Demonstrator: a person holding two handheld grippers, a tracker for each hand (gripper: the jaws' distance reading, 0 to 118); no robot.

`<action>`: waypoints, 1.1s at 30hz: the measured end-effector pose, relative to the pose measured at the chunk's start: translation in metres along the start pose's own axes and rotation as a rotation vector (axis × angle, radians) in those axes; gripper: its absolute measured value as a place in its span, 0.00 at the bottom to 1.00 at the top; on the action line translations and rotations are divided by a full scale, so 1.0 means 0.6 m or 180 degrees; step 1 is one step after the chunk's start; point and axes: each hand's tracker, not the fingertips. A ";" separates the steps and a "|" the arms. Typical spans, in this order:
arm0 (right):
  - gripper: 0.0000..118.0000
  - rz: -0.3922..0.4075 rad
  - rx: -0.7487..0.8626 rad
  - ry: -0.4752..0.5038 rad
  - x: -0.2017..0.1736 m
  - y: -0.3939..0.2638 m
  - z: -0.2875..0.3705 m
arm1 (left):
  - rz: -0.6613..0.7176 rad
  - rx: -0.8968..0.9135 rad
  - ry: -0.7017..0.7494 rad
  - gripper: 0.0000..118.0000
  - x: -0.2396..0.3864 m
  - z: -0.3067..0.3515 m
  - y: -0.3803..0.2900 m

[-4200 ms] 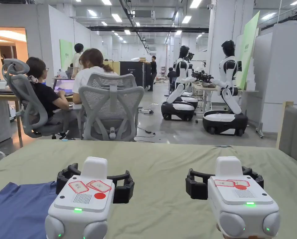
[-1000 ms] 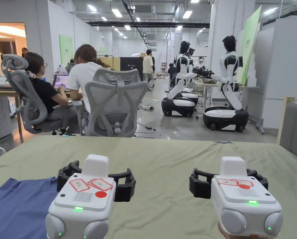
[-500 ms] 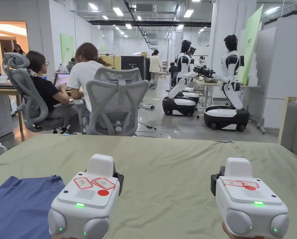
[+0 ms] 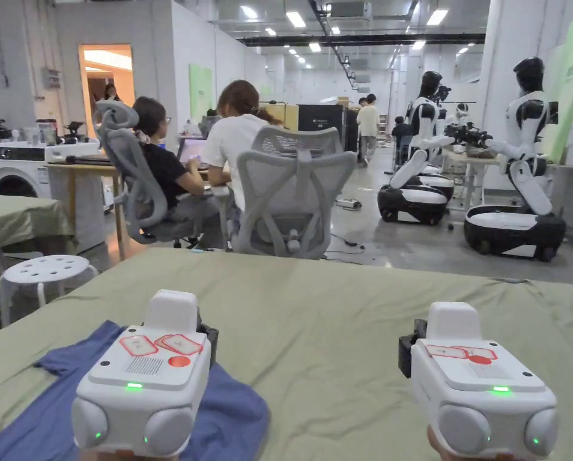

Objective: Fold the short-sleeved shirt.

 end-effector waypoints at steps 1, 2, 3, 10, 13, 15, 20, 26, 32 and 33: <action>0.01 0.0046 -0.0003 0.0121 -0.028 0.001 -0.006 | 0.0007 -0.0038 0.0099 0.00 -0.023 0.001 -0.003; 0.01 0.0071 -0.0009 0.0248 -0.053 0.001 -0.012 | 0.0008 -0.0079 0.0215 0.00 -0.048 0.002 -0.007; 0.01 0.0068 -0.0028 0.0400 -0.077 0.001 -0.019 | 0.0012 -0.0116 0.0336 0.00 -0.076 0.004 -0.013; 0.01 0.0183 -0.0165 0.0821 -0.172 -0.011 -0.063 | 0.0146 -0.0525 0.0606 0.00 -0.173 -0.026 -0.057; 0.01 0.0274 -0.0207 0.0895 -0.181 -0.012 -0.090 | 0.0122 -0.0836 0.0420 0.00 -0.166 -0.082 -0.077; 0.01 0.0307 -0.0247 0.0946 -0.183 -0.013 -0.110 | 0.0093 -0.1041 0.0219 0.00 -0.151 -0.130 -0.090; 0.01 0.0436 -0.0399 0.1026 -0.181 -0.024 -0.165 | -0.0128 -0.1765 -0.0274 0.00 -0.102 -0.308 -0.122; 0.01 0.0560 -0.0568 0.1049 -0.165 -0.052 -0.235 | 0.0234 -0.2377 -0.0667 0.00 -0.063 -0.506 -0.137; 0.01 0.0538 -0.0776 0.0978 -0.128 -0.077 -0.314 | 0.0277 -0.2785 -0.0573 0.75 -0.023 -0.630 -0.162; 0.01 0.0533 -0.0796 0.0957 -0.121 -0.080 -0.323 | 0.0343 -0.2884 -0.0439 0.96 -0.022 -0.641 -0.174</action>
